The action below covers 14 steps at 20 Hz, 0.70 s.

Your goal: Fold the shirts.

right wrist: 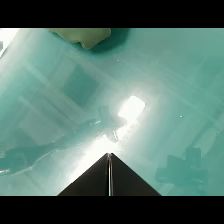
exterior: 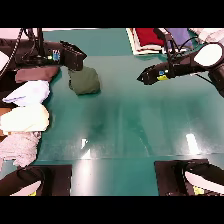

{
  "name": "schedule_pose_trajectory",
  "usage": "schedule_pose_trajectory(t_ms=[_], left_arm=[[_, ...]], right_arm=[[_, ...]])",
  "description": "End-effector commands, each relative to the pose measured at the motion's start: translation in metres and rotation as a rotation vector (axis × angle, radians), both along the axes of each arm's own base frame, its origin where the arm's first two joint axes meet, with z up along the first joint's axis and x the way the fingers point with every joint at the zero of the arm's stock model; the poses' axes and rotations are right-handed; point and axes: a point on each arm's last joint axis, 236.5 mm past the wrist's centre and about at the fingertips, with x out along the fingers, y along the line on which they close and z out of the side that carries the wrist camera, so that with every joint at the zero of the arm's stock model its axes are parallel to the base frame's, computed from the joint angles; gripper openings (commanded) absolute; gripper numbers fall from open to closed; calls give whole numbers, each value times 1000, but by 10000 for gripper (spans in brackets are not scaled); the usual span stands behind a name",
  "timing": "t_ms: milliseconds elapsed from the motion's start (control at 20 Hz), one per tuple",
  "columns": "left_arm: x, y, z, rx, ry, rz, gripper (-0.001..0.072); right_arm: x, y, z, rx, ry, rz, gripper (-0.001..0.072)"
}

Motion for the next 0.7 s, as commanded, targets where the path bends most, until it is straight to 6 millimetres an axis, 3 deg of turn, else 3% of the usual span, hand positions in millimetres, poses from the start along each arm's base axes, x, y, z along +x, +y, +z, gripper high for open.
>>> schedule_pose_trajectory(t_ms=[0,300,650], left_arm=[[0,0,0,0,-1,0,26],[-1,-2,1,-11,3,-2,27],[18,-2,32,-82,-128,38,28]], right_arm=[[0,1,0,1,0,1,17],[0,1,0,1,-1,1,17],[0,1,0,1,-1,1,17]])
